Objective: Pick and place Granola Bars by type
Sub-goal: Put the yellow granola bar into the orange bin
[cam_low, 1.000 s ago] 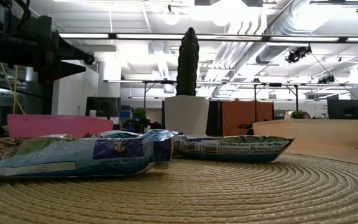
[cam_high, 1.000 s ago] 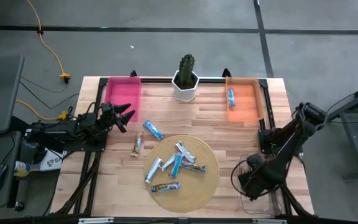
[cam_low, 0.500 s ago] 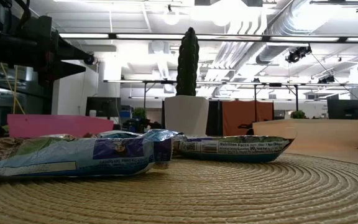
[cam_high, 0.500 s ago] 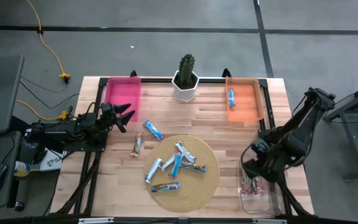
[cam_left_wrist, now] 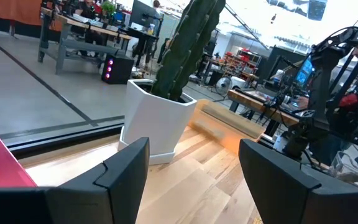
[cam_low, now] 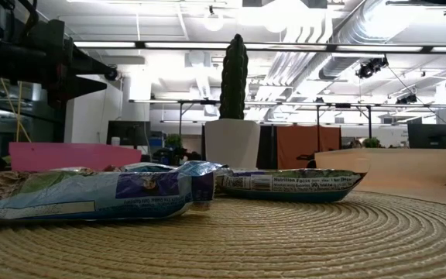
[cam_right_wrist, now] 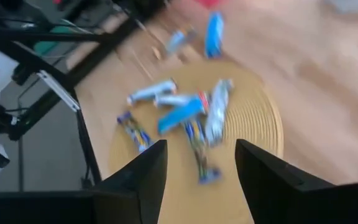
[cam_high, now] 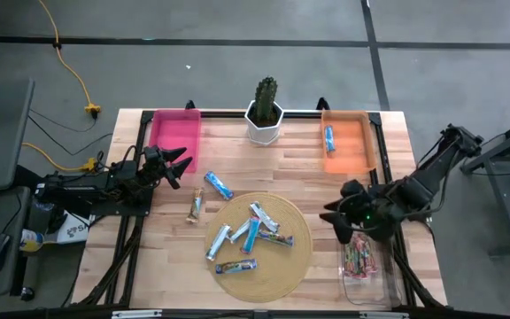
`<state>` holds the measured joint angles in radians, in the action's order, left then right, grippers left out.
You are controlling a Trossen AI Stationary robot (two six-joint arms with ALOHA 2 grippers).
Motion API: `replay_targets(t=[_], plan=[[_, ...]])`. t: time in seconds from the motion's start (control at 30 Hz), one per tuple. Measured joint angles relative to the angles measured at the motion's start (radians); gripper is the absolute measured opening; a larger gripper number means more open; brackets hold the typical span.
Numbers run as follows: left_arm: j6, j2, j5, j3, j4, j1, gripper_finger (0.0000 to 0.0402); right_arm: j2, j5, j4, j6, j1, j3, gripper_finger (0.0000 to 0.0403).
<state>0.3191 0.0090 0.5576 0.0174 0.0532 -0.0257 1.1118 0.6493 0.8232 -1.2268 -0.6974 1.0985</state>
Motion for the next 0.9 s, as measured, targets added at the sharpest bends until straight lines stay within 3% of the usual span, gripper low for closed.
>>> replay_targets(t=[0.2, 0.43, 0.77, 0.9], plan=[[0.000, 0.000, 0.000, 0.000, 0.000, 0.000, 0.0245, 0.000, 0.034, -0.156, 0.389, 0.047, 0.000, 0.0173], [0.000, 0.000, 0.000, 0.000, 0.000, 0.000, 0.0245, 0.000, 0.019, -0.225, 0.641, 0.089, 0.000, 0.0173], [0.000, 0.000, 0.000, 0.000, 0.000, 0.000, 0.0245, 0.031, 0.040, -0.234, 0.677, 0.173, 0.000, 0.0173], [0.000, 0.000, 0.000, 0.000, 0.000, 0.000, 0.0245, 0.078, -0.028, -0.288, 0.706, 0.228, 0.000, 0.0173]])
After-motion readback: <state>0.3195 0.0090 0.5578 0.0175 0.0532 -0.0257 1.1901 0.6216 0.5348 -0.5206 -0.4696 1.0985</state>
